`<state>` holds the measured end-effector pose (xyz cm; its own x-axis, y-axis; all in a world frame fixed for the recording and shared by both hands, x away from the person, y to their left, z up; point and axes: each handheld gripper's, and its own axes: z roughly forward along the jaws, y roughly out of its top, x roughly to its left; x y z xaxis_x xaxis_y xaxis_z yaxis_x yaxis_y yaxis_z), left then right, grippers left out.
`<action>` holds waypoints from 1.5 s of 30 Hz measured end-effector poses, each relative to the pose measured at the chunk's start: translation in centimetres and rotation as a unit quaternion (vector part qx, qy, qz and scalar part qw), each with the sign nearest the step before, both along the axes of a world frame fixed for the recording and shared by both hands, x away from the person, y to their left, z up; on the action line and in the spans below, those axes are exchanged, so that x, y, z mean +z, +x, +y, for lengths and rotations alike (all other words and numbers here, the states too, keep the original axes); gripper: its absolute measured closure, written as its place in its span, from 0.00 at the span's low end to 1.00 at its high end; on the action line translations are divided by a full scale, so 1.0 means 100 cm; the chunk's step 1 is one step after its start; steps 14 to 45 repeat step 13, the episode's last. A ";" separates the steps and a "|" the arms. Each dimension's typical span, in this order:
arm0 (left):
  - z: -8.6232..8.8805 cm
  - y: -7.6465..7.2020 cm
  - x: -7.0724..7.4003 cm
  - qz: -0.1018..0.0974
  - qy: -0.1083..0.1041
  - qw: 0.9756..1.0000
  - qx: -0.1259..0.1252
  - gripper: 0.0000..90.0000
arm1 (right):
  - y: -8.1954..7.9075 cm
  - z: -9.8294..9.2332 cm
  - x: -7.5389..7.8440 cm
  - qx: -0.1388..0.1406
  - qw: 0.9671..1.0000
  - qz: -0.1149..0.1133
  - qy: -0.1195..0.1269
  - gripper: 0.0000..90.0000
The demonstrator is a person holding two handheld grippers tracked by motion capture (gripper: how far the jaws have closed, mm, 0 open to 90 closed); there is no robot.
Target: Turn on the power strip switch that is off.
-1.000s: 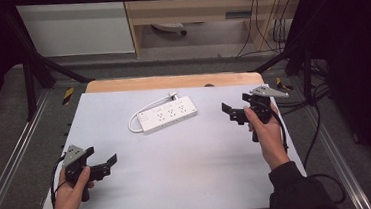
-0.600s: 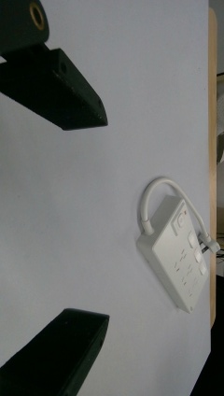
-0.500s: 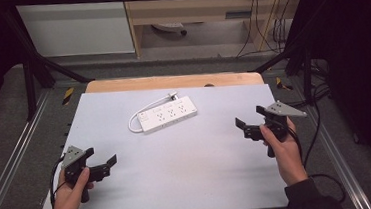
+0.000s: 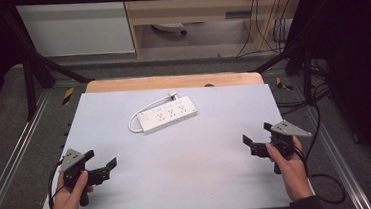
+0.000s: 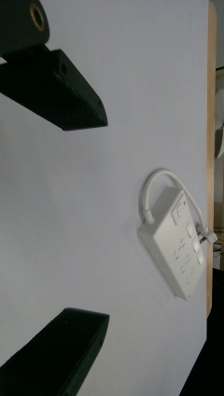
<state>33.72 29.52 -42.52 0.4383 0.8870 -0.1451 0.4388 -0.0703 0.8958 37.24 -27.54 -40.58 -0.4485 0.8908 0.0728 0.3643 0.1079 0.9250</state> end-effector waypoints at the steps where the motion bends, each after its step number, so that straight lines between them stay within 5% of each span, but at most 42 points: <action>1: 0.000 -0.001 0.000 -0.001 -0.001 1.000 -0.001 0.06 | -0.001 -0.001 -0.003 0.000 1.000 0.001 -0.001 0.05; 7: 0.000 -0.009 0.001 -0.001 -0.003 1.000 -0.005 0.06 | -0.004 0.000 -0.020 -0.001 1.000 0.022 -0.010 0.05; 13: 0.000 -0.011 0.002 -0.003 -0.001 1.000 -0.009 0.06 | 0.001 0.013 -0.044 0.003 0.995 0.077 -0.056 0.04; 45: 0.000 -0.011 0.002 -0.003 -0.001 1.000 -0.009 0.06 | 0.001 0.013 -0.044 0.003 0.995 0.077 -0.056 0.04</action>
